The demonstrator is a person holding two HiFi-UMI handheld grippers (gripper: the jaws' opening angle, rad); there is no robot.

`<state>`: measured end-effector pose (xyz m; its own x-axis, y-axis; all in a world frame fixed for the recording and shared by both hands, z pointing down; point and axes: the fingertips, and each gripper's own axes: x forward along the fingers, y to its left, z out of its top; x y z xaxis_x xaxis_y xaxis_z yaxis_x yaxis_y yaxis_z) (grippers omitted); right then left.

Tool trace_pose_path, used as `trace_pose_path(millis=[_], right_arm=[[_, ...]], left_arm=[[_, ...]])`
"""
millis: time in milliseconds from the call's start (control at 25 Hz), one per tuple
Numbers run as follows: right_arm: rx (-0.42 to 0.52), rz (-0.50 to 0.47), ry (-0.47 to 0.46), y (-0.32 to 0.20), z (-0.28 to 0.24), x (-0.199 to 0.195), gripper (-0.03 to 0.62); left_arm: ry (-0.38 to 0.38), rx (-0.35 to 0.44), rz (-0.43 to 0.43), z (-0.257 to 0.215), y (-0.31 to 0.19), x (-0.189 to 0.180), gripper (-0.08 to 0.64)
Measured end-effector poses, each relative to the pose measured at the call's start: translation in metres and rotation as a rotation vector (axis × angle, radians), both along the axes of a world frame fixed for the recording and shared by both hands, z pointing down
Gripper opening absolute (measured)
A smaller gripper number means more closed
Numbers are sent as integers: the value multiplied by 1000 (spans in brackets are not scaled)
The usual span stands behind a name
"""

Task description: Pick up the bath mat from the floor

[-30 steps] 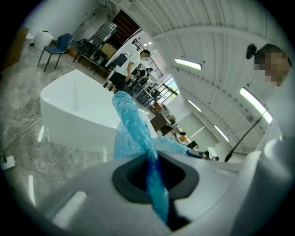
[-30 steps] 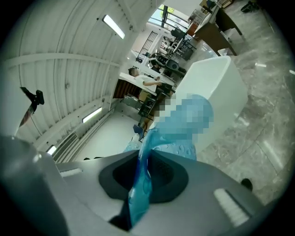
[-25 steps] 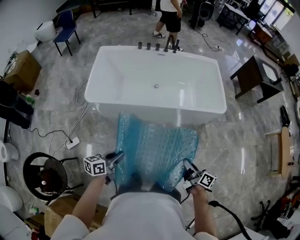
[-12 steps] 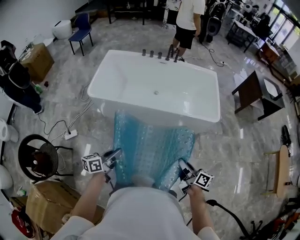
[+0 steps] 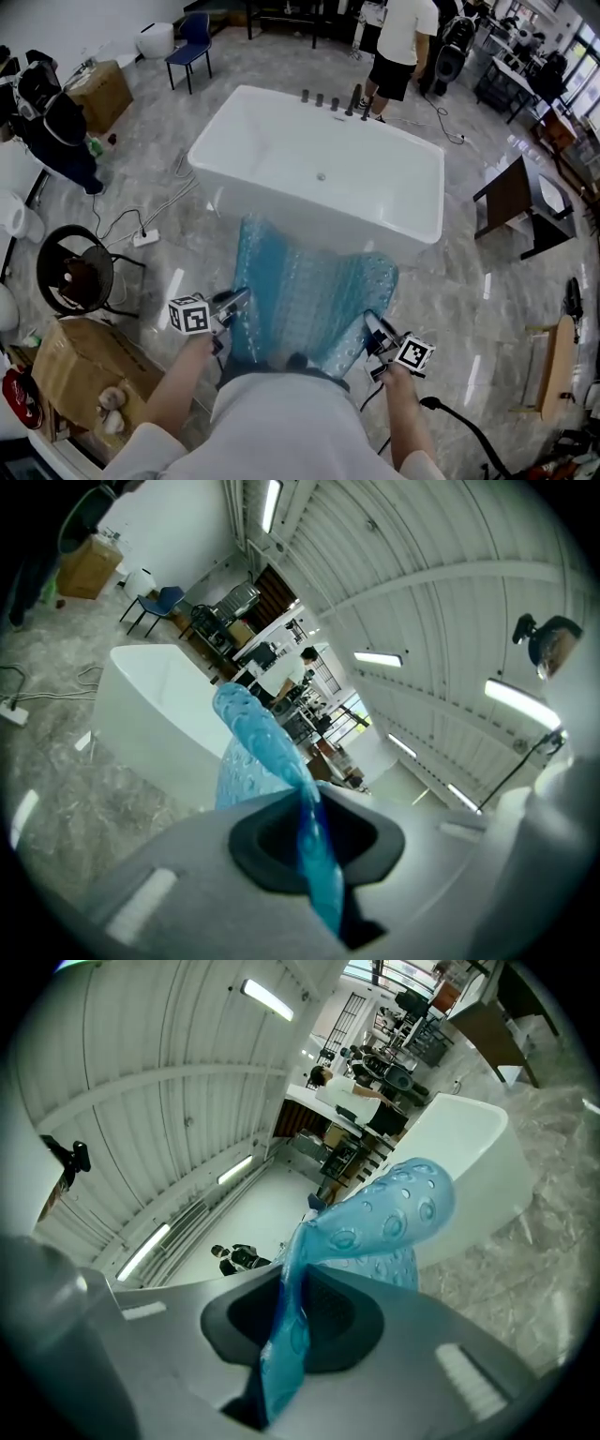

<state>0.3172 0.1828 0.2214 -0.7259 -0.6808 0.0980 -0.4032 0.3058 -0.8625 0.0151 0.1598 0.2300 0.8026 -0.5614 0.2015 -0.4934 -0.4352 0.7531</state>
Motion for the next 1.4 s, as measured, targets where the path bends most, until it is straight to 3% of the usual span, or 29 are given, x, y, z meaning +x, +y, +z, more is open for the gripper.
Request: trace_pose_path(millis=[320, 480, 680, 960, 1400], right_arm=[[30, 57, -87, 26, -23, -7, 43], [42, 94, -119, 19, -30, -21, 40], [51, 92, -92, 16, -33, -49, 40], [51, 118, -89, 8, -31, -71, 40], [62, 141, -69, 11, -33, -72, 41]], left_arm=[[63, 17, 5, -32, 33, -8, 20], [53, 27, 2, -40, 27, -25, 20], [20, 33, 37, -42, 25, -43, 20], [39, 41, 53, -46, 10, -54, 20], [46, 53, 56, -50, 5, -58, 20]])
